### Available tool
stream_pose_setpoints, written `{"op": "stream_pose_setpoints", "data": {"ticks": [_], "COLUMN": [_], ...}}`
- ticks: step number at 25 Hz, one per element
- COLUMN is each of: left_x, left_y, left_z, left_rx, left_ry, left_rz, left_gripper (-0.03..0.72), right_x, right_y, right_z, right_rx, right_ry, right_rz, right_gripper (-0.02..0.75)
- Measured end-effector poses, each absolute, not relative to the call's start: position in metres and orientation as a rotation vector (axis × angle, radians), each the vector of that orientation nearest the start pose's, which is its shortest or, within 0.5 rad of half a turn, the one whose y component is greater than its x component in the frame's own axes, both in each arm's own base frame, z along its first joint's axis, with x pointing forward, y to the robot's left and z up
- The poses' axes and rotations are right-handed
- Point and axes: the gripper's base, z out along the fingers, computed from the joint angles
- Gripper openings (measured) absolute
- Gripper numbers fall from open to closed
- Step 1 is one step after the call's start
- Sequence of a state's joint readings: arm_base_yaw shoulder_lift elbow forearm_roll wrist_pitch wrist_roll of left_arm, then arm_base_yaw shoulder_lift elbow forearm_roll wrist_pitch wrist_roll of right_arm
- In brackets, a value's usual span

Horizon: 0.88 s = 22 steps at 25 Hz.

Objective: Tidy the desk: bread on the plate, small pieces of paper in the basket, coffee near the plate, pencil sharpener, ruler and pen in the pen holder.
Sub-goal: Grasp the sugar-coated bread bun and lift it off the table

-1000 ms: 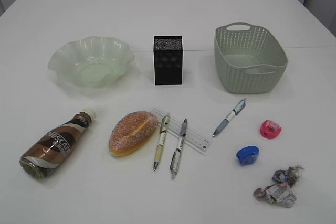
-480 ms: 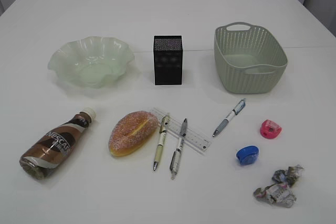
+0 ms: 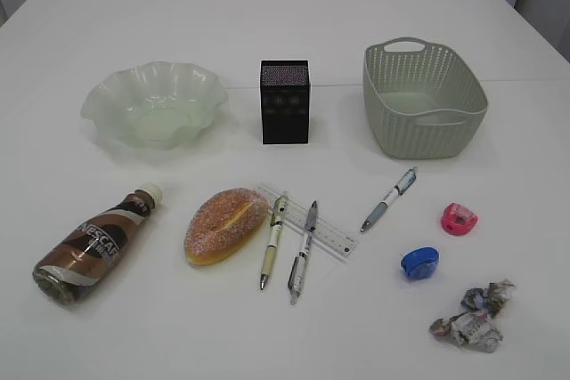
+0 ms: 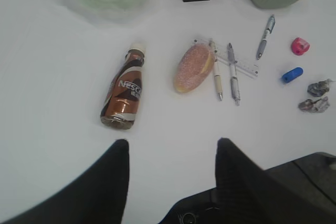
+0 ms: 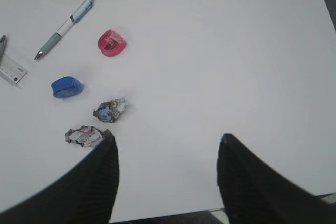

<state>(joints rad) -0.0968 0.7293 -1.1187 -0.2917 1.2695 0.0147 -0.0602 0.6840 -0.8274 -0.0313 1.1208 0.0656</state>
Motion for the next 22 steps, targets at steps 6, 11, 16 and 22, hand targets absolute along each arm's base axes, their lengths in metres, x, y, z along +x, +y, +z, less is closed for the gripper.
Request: {"op": "stream_pose_setpoints", "data": {"ticks": [6,11,16,22], "left_x": [0.092,0.111,0.135,0.164], "left_y": [-0.040,-0.047,-0.051,-0.055], "left_z": [0.413,0.407,0.397,0.381], "left_rx": [0.227,0.292,0.350,0.448], "left_ry": [2.344,2.388,2.450,2.513], "left_rz": [-0.483,-0.535,-0.556,-0.560], "left_gripper": [0.386,0.386,0.386,0.388], "right_x": [0.101,0.101,0.101,0.101], "right_y": [-0.009,-0.009,-0.009,-0.009], "right_z": [0.339,0.339,0.339,0.339], "right_rx": [0.150,0.150,0.150,0.151], "right_ry": [2.456,2.456,2.456,2.456], "right_rz": [-0.038,-0.038,-0.041,-0.041], "right_gripper": [0.467,0.467,0.467,0.467]}}
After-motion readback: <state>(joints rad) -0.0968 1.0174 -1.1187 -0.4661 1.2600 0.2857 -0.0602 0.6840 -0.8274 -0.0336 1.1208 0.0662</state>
